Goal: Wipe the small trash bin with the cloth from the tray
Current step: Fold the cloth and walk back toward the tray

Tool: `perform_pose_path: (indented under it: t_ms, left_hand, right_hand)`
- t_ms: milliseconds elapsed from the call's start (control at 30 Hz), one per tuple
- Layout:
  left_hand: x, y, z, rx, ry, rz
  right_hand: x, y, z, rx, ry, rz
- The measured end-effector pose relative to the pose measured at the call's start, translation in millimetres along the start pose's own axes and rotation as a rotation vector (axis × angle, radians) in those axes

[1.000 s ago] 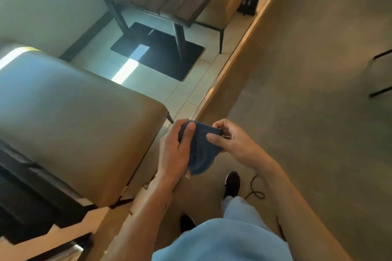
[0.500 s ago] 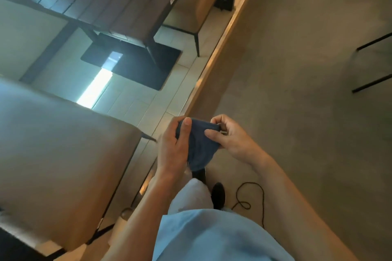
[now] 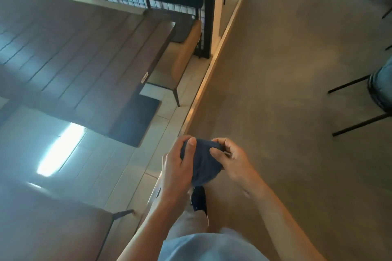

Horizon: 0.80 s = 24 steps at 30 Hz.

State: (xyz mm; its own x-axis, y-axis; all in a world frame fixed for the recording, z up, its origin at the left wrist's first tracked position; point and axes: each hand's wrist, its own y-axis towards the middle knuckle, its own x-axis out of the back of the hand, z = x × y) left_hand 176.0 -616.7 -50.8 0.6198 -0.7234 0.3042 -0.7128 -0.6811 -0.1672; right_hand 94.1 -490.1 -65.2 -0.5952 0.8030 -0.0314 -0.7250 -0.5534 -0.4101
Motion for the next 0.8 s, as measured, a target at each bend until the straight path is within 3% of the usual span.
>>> perform_pose_path:
  t_ms: [400, 567, 800]
  left_hand:
    - [-77, 191, -64, -0.216, 0.137, 0.088]
    - [-131, 269, -89, -0.234, 0.155, 0.000]
    - [-202, 369, -128, -0.106, 0.128, -0.157]
  right_hand:
    - [74, 172, 85, 0.066, -0.114, -0.109]
    - [126, 260, 119, 0.072, -0.240, -0.068]
    - [196, 371, 192, 0.057, -0.366, 0.102]
